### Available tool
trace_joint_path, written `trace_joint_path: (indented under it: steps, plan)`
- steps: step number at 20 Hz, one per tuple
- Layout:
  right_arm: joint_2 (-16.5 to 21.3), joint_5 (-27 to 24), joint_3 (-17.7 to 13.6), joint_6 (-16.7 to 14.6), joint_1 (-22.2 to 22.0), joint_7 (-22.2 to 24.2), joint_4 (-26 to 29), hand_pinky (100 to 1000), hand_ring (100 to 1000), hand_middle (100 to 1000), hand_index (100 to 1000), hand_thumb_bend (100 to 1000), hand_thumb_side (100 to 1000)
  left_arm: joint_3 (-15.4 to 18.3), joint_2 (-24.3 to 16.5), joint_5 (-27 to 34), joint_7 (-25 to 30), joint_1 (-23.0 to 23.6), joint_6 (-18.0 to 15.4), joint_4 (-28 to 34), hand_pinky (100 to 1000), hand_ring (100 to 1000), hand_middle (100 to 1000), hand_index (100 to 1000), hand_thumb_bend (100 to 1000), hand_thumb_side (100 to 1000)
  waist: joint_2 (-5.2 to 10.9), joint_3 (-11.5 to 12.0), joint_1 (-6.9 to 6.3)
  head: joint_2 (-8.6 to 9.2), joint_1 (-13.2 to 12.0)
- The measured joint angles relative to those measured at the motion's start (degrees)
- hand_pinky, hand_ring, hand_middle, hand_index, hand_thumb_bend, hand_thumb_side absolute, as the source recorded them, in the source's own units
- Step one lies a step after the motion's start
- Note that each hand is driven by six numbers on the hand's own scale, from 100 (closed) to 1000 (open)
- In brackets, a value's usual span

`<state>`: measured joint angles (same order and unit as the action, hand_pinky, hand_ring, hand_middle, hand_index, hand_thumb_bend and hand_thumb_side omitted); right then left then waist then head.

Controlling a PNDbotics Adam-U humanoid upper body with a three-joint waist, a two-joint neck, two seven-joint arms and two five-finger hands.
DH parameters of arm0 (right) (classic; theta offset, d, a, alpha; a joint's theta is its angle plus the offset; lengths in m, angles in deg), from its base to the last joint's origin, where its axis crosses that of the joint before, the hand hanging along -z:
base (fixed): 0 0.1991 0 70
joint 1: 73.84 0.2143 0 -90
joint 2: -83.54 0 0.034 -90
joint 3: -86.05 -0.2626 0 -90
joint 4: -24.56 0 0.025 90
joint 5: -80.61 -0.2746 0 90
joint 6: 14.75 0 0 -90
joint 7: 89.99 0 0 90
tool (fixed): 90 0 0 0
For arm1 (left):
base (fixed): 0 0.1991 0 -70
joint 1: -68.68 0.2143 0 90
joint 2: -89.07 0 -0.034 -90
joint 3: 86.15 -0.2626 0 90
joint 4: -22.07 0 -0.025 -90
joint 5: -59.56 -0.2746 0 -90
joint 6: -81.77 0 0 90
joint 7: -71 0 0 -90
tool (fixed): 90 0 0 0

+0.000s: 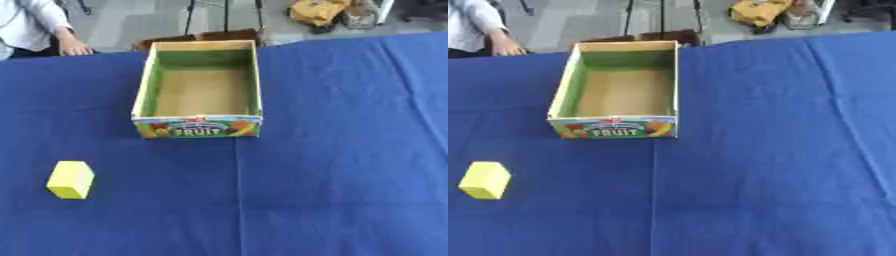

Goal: Pick up objects on the table and place them in the box.

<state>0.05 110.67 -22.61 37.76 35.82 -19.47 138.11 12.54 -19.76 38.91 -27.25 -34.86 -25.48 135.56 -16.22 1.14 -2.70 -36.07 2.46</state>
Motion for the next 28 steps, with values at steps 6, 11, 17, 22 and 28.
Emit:
trace_joint_path:
  steps: [6,11,17,22,28]
  plan:
    - [0.04,0.0,0.18,-0.06,0.0,0.06,0.0,671,759,709,815,155,1000,-0.13,-8.78,-2.02,5.87,0.11,4.01,0.04,751,910,885,1000,155,1000,0.0,0.0,0.01,-0.15,-0.29]
    - [0.36,-0.01,0.48,-0.24,-0.02,0.29,0.0,671,759,708,814,161,1000,-1.3,-15.59,-6.67,14.95,-1.12,5.67,-1.35,824,956,945,1000,220,1000,0.01,-0.05,0.01,0.05,-0.48]
    - [0.49,-0.25,0.85,-0.37,-0.05,0.64,0.0,672,760,706,814,174,1000,-3.95,-20.18,-9.52,28.84,-5.85,4.54,-5.52,883,994,985,1000,350,986,0.01,-0.93,0.01,0.95,-1.04]
    - [0.5,-0.47,1.07,-0.46,-0.07,1.07,0.0,672,760,706,814,175,1000,-6.11,-21.9,-9.51,38.13,-9.2,3.64,-7.92,895,1000,995,1000,394,979,0.02,-1.46,-0.01,1.35,-1.33]
    - [0.5,-0.82,1.49,-0.65,0.01,1.57,0.0,674,761,704,813,186,1000,-9.36,-23.68,-10.02,43.19,-9.92,3.8,-10.71,927,1000,1000,1000,533,891,0.02,-2.68,-0.02,1.92,-2.17]
